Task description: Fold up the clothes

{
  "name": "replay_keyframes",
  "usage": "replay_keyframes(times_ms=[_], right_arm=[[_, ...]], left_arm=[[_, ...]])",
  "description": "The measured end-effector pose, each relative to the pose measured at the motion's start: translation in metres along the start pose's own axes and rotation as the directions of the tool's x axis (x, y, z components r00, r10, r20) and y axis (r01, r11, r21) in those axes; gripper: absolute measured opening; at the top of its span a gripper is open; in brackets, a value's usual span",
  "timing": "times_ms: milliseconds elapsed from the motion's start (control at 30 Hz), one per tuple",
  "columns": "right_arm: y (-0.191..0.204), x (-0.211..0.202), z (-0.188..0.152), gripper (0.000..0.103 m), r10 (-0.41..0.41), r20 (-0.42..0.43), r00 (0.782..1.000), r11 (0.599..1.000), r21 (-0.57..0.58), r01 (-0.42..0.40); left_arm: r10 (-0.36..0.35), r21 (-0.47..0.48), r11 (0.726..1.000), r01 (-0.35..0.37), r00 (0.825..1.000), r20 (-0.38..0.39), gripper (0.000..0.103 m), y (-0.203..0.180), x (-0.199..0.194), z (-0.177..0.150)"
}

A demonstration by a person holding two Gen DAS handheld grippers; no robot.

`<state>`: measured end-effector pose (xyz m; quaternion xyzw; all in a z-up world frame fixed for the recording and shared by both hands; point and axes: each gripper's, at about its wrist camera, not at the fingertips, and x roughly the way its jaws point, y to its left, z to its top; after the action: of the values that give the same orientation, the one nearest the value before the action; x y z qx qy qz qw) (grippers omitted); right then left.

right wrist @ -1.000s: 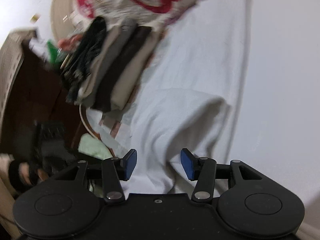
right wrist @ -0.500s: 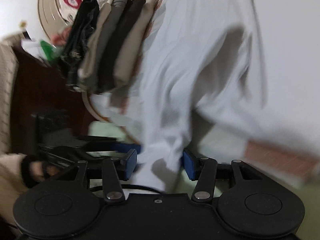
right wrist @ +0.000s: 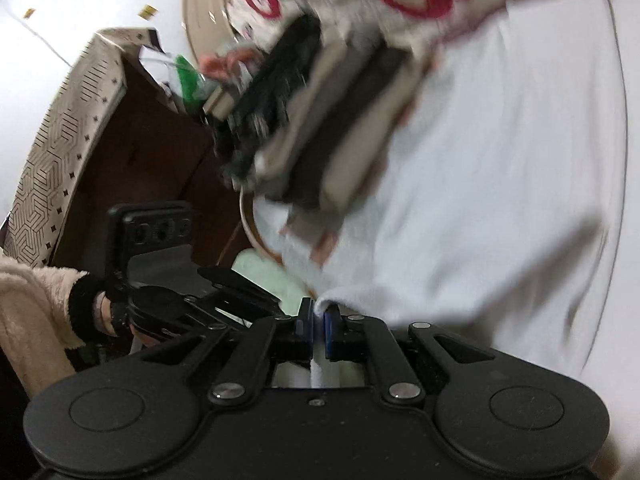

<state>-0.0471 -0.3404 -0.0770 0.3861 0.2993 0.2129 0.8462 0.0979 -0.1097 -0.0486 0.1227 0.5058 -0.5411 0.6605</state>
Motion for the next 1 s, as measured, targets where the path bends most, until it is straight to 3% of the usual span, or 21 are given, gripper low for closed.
replay_keyframes(times_ms=[133, 200, 300, 367, 467, 500, 533, 567, 633, 733, 867, 900, 967, 1000], right_arm=[[-0.003, -0.014, 0.055, 0.008, -0.03, 0.101, 0.994, 0.996, -0.076, 0.038], [-0.011, -0.016, 0.084, 0.008, -0.09, 0.156, 0.984, 0.989, -0.106, 0.107], [-0.04, -0.018, 0.125, 0.013, -0.165, 0.242, 0.956, 0.98, -0.067, 0.186], [-0.068, -0.016, 0.15, 0.013, -0.176, 0.287, 0.942, 0.983, -0.009, 0.186], [-0.096, -0.017, 0.161, 0.023, -0.262, 0.349, 0.9, 0.965, 0.093, 0.245], [-0.104, -0.018, 0.162, 0.033, -0.291, 0.367, 0.884, 0.957, 0.132, 0.26], [-0.11, -0.022, 0.154, 0.051, -0.307, 0.372, 0.876, 0.95, 0.17, 0.261], [-0.116, -0.025, 0.146, 0.055, -0.322, 0.376, 0.869, 0.943, 0.206, 0.26], [-0.127, -0.03, 0.123, 0.055, -0.312, 0.34, 0.887, 0.94, 0.247, 0.236], [-0.139, -0.024, 0.091, 0.055, -0.314, 0.208, 0.926, 0.934, 0.243, 0.262], [-0.138, -0.017, 0.068, 0.055, -0.265, 0.109, 0.958, 0.949, 0.203, 0.24], [-0.136, -0.016, 0.064, 0.055, -0.25, 0.09, 0.964, 0.955, 0.19, 0.229], [-0.133, -0.013, 0.055, 0.055, -0.218, 0.052, 0.975, 0.964, 0.166, 0.207], [-0.131, -0.012, 0.051, 0.055, -0.203, 0.033, 0.979, 0.968, 0.155, 0.195]], left_arm=[[0.047, 0.097, 0.993, -0.066, 0.982, 0.181, 0.008, -0.003, -0.039, 0.054], [0.083, 0.131, 0.984, -0.123, 0.959, 0.272, 0.008, -0.001, -0.044, 0.087], [0.151, 0.131, 0.97, -0.204, 0.931, 0.333, 0.006, 0.012, -0.023, 0.14], [0.199, 0.12, 0.96, -0.253, 0.918, 0.344, 0.006, 0.024, -0.002, 0.174], [0.277, 0.103, 0.939, -0.329, 0.897, 0.345, 0.006, 0.033, 0.038, 0.212], [0.298, 0.091, 0.933, -0.347, 0.891, 0.343, 0.006, 0.036, 0.05, 0.222], [0.318, 0.077, 0.929, -0.363, 0.885, 0.34, 0.006, 0.04, 0.061, 0.231], [0.324, 0.05, 0.932, -0.358, 0.888, 0.326, 0.006, 0.045, 0.074, 0.239], [0.309, 0.01, 0.945, -0.327, 0.904, 0.295, 0.006, 0.055, 0.095, 0.251], [0.291, -0.024, 0.955, -0.295, 0.923, 0.253, 0.007, 0.064, 0.122, 0.261], [0.288, -0.049, 0.957, -0.285, 0.929, 0.232, 0.008, 0.069, 0.15, 0.267], [0.296, -0.043, 0.955, -0.295, 0.927, 0.231, 0.009, 0.069, 0.157, 0.267], [0.375, 0.033, 0.918, -0.395, 0.892, 0.252, 0.014, 0.062, 0.165, 0.266], [0.408, 0.066, 0.896, -0.438, 0.874, 0.266, 0.024, 0.058, 0.169, 0.265]])
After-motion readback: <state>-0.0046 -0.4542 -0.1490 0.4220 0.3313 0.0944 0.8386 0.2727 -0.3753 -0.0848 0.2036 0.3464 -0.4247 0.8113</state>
